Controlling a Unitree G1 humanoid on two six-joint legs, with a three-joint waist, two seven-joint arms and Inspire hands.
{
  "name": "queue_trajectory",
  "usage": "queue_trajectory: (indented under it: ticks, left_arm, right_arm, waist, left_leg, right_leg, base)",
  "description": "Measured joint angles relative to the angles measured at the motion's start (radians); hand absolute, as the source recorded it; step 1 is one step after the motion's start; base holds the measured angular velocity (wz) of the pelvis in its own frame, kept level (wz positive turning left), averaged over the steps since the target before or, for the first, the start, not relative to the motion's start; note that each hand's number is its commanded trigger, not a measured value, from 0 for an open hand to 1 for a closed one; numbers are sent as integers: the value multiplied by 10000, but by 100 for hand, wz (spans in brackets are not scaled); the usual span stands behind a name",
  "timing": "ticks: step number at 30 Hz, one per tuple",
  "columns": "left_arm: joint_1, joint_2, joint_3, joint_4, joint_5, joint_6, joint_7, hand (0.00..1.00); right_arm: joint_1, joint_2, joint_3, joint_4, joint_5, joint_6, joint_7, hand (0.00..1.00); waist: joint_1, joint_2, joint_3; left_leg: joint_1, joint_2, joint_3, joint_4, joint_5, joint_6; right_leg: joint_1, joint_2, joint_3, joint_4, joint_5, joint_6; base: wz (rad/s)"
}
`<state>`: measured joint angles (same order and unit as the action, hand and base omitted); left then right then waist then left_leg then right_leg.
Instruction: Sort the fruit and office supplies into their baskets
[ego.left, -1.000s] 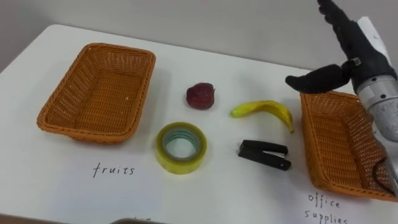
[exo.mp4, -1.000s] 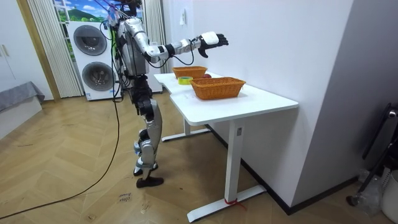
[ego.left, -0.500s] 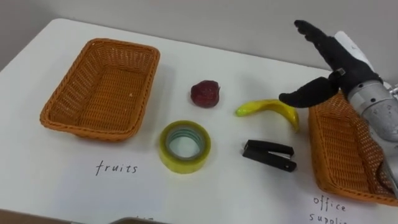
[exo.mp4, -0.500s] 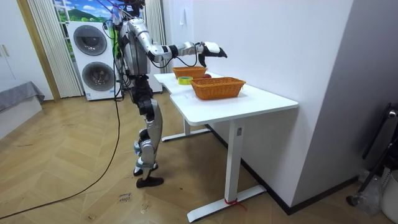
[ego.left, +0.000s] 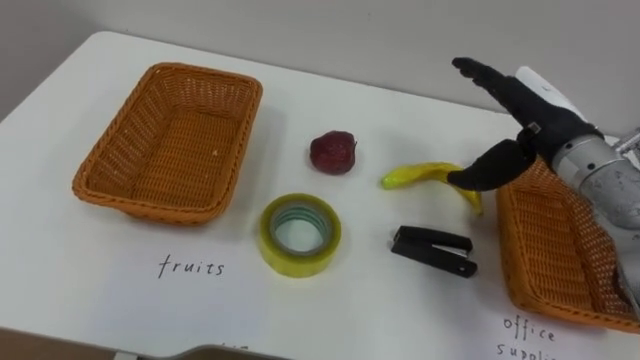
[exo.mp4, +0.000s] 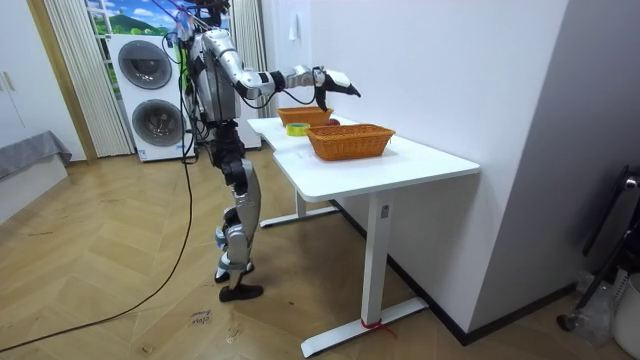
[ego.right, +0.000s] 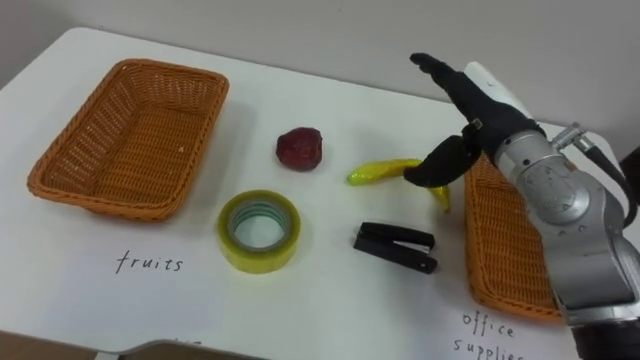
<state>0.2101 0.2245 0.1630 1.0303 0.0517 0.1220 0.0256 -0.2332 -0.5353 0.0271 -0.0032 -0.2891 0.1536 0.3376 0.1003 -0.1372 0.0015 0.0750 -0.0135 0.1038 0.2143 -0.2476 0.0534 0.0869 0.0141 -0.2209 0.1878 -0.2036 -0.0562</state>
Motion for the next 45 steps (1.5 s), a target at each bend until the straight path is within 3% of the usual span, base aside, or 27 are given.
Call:
queue_trajectory:
  ticks: [12,22,32,40,45]
  left_arm:
    - [-56,177,0,11,-8,-160,-380,0]
    - [-220,290,-11,398,-10,-220,-384,0]
    - [-177,311,-34,502,-39,-197,-387,0]
    - [-195,323,-93,567,-44,-196,-369,0]
    - [-231,320,-103,644,-27,-168,-358,0]
  right_arm:
    - [0,-16,0,-12,-217,0,754,0]
    - [-2,-21,-1,-612,126,-9,1285,0]
    - [-7,-88,-1,-927,651,173,2868,0]
    - [-7,-104,176,-890,649,229,3438,0]
    - [-1,-104,345,-836,373,471,3800,0]
  waist:
    - [15,-143,-52]
    - [43,-199,-20]
    - [168,-217,-9]
    - [201,-304,41]
    - [259,-205,117]
  left_leg:
    - [32,2,12,-20,4,-3]
    - [69,1,9,-14,4,-2]
    - [43,1,-10,-98,6,1]
    - [37,-4,-40,-83,8,3]
    - [-6,-6,-59,-78,8,3]
  right_leg:
    - [2,2,15,-4,0,0]
    - [67,1,12,-9,1,1]
    - [-4,-4,-15,23,1,1]
    - [4,0,-14,-8,1,1]
    - [-18,0,-17,-16,1,1]
  base:
    - [0]
    - [0]
    - [0]
    - [0]
    - [0]
